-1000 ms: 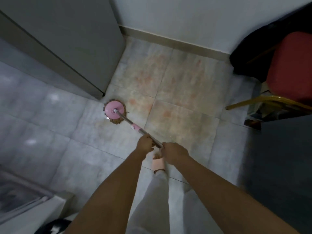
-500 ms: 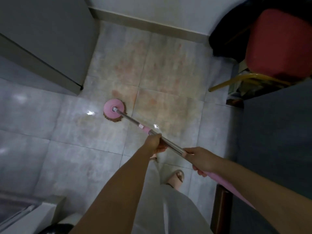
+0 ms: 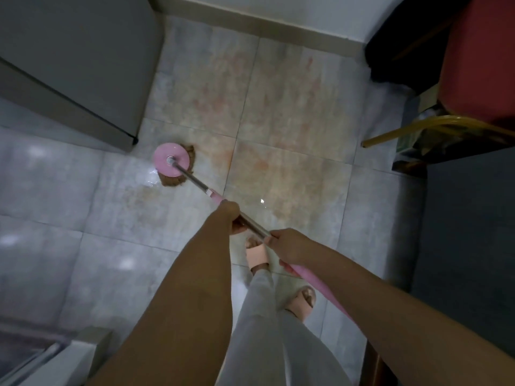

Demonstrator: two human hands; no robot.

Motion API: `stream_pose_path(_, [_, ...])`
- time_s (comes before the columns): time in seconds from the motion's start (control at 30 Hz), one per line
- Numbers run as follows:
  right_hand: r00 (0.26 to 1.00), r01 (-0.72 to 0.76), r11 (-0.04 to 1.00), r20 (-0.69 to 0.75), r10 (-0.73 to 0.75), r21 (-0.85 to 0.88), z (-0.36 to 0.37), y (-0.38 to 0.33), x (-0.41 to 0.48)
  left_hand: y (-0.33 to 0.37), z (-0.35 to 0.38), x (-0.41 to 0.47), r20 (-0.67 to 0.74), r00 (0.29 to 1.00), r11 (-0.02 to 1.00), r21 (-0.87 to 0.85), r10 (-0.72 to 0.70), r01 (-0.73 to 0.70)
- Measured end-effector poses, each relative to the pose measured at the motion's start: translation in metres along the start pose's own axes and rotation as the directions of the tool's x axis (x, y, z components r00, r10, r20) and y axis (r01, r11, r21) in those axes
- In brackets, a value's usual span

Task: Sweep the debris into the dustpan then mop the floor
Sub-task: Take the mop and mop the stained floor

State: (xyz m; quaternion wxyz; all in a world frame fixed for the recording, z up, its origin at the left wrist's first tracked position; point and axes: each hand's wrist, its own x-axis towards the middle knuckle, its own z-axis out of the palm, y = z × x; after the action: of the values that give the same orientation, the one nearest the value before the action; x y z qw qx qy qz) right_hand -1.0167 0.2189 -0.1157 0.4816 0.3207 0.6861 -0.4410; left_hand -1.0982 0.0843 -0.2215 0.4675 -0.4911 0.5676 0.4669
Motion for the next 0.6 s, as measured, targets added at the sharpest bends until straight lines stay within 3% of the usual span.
stream_pose_path(0.13, [0.989,-0.127,0.96,-0.043,0.142,0.25,0.003,-0.019,0.02,0.034,-0.014,0.021,-0.057,0.998,0.997,0.076,0.018,-0.013])
stream_pose_path(0.33, [0.965,-0.261,0.923,0.051,0.257,0.284,0.014,0.01,0.004,-0.003,-0.01,0.031,-0.054,0.998,0.999,0.039,0.028,-0.026])
stream_pose_path(0.43, [0.971,-0.235,0.918,0.044,0.233,0.32,0.01,0.025,-0.02,-0.027,0.004,0.011,-0.056,0.995,0.995,0.058,0.084,-0.081])
stream_pose_path(0.53, [0.995,-0.102,0.969,0.032,0.097,0.225,-0.015,0.053,-0.056,-0.058,0.036,-0.017,0.099,0.994,0.999,-0.027,0.047,-0.044])
stream_pose_path(0.6, [0.999,-0.055,0.988,0.008,0.054,0.145,-0.036,0.087,-0.087,-0.086,0.069,-0.034,0.205,0.979,0.996,0.083,0.014,-0.031])
